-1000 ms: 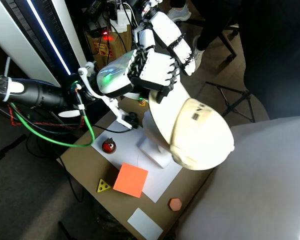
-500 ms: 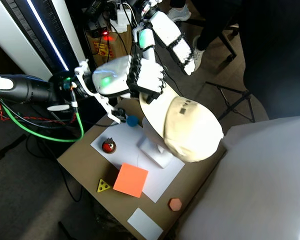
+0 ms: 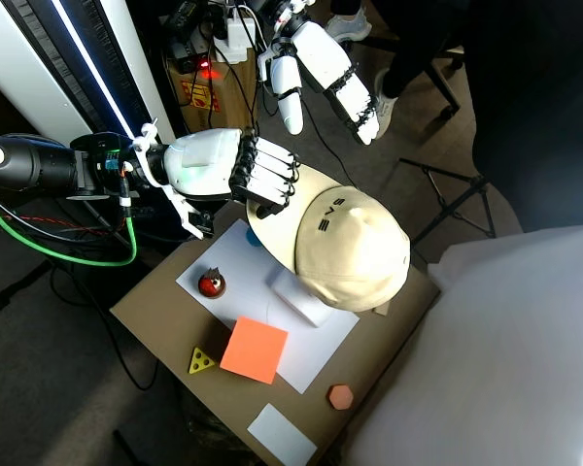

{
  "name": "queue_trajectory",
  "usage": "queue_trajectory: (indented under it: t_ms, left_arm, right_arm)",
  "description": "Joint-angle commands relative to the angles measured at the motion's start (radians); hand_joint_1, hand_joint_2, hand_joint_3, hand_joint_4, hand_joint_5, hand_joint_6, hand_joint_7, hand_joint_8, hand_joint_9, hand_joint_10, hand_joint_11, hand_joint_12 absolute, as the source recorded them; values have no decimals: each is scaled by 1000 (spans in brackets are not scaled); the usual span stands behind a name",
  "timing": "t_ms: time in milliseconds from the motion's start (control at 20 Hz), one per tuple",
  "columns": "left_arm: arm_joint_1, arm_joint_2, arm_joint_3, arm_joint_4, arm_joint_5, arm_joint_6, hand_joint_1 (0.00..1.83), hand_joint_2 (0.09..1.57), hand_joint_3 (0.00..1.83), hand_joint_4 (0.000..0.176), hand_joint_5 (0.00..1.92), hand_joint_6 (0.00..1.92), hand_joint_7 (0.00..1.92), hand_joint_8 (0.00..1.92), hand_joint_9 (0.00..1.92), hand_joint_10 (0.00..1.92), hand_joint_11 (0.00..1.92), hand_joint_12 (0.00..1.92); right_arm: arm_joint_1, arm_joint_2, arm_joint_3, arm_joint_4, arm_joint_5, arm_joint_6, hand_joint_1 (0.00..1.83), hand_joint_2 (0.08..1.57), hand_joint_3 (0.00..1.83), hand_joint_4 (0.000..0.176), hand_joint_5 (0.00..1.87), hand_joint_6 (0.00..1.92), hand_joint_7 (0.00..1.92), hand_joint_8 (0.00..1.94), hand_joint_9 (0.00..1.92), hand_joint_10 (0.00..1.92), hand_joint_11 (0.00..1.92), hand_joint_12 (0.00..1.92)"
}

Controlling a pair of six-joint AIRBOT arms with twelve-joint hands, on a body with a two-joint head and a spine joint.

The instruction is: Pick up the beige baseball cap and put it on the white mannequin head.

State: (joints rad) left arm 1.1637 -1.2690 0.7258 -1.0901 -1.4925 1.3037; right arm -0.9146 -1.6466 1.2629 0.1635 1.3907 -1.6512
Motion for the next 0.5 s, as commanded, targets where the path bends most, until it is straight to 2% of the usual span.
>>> queue_trajectory:
  t_ms: [0, 100, 250, 300, 450]
  left_arm:
    - [-2, 3, 3, 63, -92, -8, 0, 1109, 3, 0, 38, 0, 32, 0, 18, 0, 0, 281]
    - [-1, 3, 2, 63, -93, -8, 0, 1108, 2, 0, 38, 0, 32, 0, 17, 0, 0, 279]
    - [5, 3, -1, 64, -101, -8, 0, 1109, 2, 0, 38, 0, 32, 0, 17, 0, 0, 278]
    - [5, 3, -1, 64, -103, -8, 0, 1113, 3, 0, 38, 0, 32, 0, 17, 0, 0, 289]
    - [6, 4, -1, 69, -103, -6, 0, 1114, 2, 0, 38, 0, 33, 0, 17, 0, 0, 292]
  right_arm:
    - [-8, 3, -8, -3, 39, -11, 1379, 1184, 2, 0, 759, 1183, 810, 1174, 842, 1422, 810, 1522]
    - [-18, 4, -25, -2, 33, -11, 1355, 1189, 0, 0, 758, 1201, 811, 1186, 847, 1446, 820, 1452]
    - [-28, 4, -50, 70, 0, -43, 1354, 1189, 0, 0, 758, 1202, 811, 1186, 847, 1447, 823, 1444]
    - [-28, 3, -54, 108, -13, -49, 1451, 1174, 3, 0, 751, 1141, 797, 1152, 828, 1350, 816, 1644]
    - [-30, 3, -56, 174, -36, -50, 1475, 1171, 2, 0, 748, 1125, 794, 1144, 824, 1324, 815, 1693]
